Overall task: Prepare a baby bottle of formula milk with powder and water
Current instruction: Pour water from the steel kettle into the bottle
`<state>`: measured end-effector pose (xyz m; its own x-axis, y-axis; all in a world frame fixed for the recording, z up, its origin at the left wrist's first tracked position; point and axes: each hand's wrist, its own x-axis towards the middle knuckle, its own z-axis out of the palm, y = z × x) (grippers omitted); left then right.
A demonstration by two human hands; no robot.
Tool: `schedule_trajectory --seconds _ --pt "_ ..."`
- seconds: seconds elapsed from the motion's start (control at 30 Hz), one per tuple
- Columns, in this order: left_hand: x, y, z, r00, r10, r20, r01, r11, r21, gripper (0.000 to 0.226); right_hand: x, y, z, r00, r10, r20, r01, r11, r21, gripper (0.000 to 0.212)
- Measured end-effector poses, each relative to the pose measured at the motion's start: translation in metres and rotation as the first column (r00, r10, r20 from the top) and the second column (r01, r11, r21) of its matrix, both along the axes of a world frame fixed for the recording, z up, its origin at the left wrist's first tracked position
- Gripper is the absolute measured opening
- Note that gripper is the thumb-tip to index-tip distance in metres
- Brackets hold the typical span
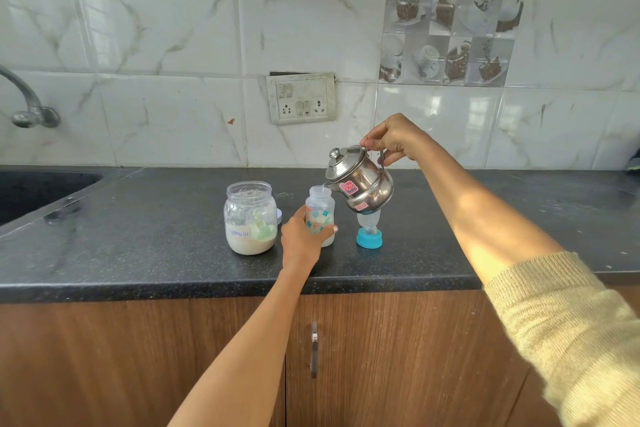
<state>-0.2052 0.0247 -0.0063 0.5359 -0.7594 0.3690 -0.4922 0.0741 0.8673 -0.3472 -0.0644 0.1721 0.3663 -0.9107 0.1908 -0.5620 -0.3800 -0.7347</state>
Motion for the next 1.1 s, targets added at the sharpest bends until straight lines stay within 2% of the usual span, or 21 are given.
schedule_trajectory --seconds 1.1 --pt "-0.0020 0.0022 0.0023 1.000 0.007 0.012 -0.007 1.000 0.007 0.059 0.0001 0.0030 0.0020 1.000 -0.003 -0.007 0.004 1.000 0.020 0.029"
